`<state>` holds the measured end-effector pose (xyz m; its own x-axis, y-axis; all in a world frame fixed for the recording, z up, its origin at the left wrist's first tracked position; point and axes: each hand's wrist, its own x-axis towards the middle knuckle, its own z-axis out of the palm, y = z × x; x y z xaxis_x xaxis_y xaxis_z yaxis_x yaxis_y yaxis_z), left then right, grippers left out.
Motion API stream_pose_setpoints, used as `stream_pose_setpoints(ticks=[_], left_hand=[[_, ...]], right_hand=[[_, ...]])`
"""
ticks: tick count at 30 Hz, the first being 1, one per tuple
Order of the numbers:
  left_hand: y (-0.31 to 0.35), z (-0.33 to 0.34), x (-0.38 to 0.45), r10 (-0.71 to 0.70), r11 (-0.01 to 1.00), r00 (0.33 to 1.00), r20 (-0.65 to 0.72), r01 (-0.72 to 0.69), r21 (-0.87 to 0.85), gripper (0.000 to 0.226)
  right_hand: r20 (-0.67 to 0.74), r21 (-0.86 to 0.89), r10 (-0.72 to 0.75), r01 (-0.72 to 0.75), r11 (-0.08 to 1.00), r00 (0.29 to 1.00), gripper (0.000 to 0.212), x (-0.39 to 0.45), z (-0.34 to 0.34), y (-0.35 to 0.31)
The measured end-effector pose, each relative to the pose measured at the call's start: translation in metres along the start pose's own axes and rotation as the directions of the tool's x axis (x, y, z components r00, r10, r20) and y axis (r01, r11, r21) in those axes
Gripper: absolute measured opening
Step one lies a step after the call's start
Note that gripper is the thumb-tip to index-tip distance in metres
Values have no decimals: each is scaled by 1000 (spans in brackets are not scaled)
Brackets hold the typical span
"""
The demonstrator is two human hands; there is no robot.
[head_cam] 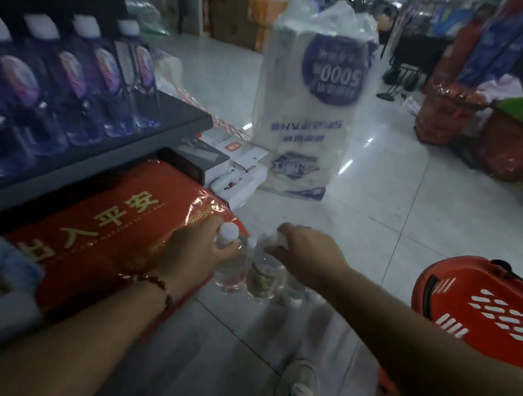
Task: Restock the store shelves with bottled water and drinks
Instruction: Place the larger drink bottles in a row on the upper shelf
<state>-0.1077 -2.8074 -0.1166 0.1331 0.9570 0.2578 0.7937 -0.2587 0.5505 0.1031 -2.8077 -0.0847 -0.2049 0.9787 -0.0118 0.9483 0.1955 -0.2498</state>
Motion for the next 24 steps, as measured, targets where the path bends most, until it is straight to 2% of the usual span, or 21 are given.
stream_pose_setpoints(ticks=[4,7,10,12,14,17,20,23,24], left_hand=[[21,-62,-20,-86,985,970,-228,48,-166,34],[47,-108,-38,-167,925,917,-363,18,-379,25],[63,-150,-54,-306,817,863,-402,20,-577,15],[70,-181,-65,-389,772,824,-412,47,-634,14],[75,-212,-79,-419,786,809,-412,97,-610,14],[84,-255,-104,-336,844,862,-380,97,-527,17],[86,-296,-129,-275,889,913,-301,122,-441,34],[83,-333,-159,-242,904,948,-206,144,-403,56],[84,-343,-170,-231,917,954,-192,147,-371,55]], right_hand=[[-119,171,-37,58,984,992,38,-12,-56,-29],[-212,302,-89,152,941,973,45,-25,-90,-54],[-295,354,-157,261,898,942,43,-39,-118,-86],[-343,388,-195,328,861,919,44,-46,-134,-113],[-372,476,-234,402,783,898,39,-53,-148,-143],[-404,585,-287,486,649,869,28,-61,-168,-189],[-416,648,-375,560,517,828,21,-68,-184,-231],[-423,665,-503,636,393,753,20,-78,-201,-273],[-426,666,-543,657,354,724,19,-82,-205,-288]])
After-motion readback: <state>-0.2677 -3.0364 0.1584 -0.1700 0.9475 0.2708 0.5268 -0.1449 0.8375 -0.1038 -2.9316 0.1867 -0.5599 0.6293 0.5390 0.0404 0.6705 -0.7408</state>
